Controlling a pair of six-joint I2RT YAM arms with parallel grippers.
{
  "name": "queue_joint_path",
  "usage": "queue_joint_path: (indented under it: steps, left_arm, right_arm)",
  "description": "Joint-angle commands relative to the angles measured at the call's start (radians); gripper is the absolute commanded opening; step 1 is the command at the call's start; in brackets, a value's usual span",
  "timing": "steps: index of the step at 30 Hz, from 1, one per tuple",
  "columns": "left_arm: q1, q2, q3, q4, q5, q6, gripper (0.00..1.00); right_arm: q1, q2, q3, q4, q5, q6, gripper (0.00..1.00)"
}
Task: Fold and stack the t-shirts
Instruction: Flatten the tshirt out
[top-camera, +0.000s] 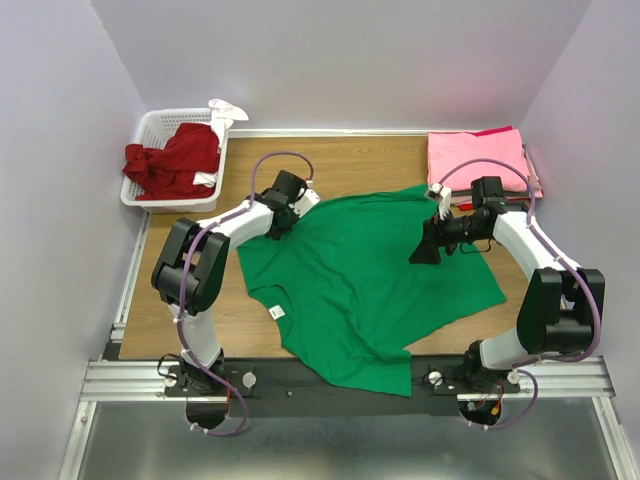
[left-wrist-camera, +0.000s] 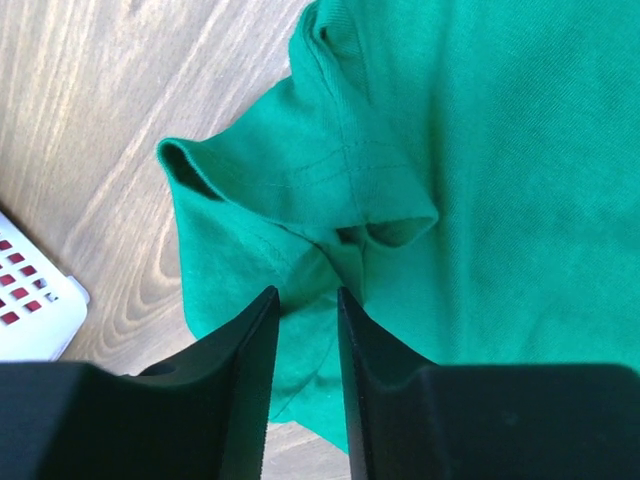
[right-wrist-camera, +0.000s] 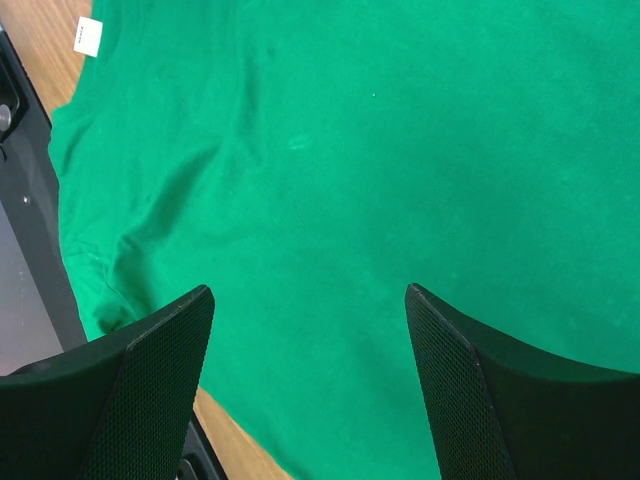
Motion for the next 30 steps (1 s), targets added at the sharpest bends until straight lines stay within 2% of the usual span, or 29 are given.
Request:
queue_joint_path:
  steps: [1, 4, 5, 8, 16, 21, 30]
  left_arm:
    - [0.002, 0.03, 0.02, -0.022, -0.006, -0.005, 0.36]
    - [0.005, 0.028, 0.023, -0.019, -0.006, -0.005, 0.29]
    - [0.004, 0.028, 0.027, -0.019, -0.004, -0.004, 0.19]
    - [0.009, 0.024, 0.037, -0.025, -0.008, -0.008, 0.0]
    - [0.024, -0.088, 0.02, 0.018, -0.05, -0.024, 0.0]
    - [0.059, -0.199, -0.036, 0.11, -0.092, -0.042, 0.0]
    - [0.09, -0.274, -0.09, 0.22, -0.097, -0.059, 0.0]
  right_arm:
    - [-0.009, -0.015, -0.015, 0.015, -0.015, 0.005, 0.84]
    - [-0.011, -0.015, -0.016, 0.015, -0.015, 0.007, 0.84]
    - [-0.011, -0.016, -0.016, 0.015, -0.015, 0.007, 0.84]
    - [-0.011, -0.016, -0.016, 0.014, -0.015, 0.005, 0.84]
    - [-0.014, -0.021, -0.016, 0.014, -0.015, 0.004, 0.84]
    - [-0.016, -0.02, -0.016, 0.015, -0.012, 0.004, 0.84]
    - [-0.02, -0.016, -0.018, 0.015, -0.006, 0.001, 0.84]
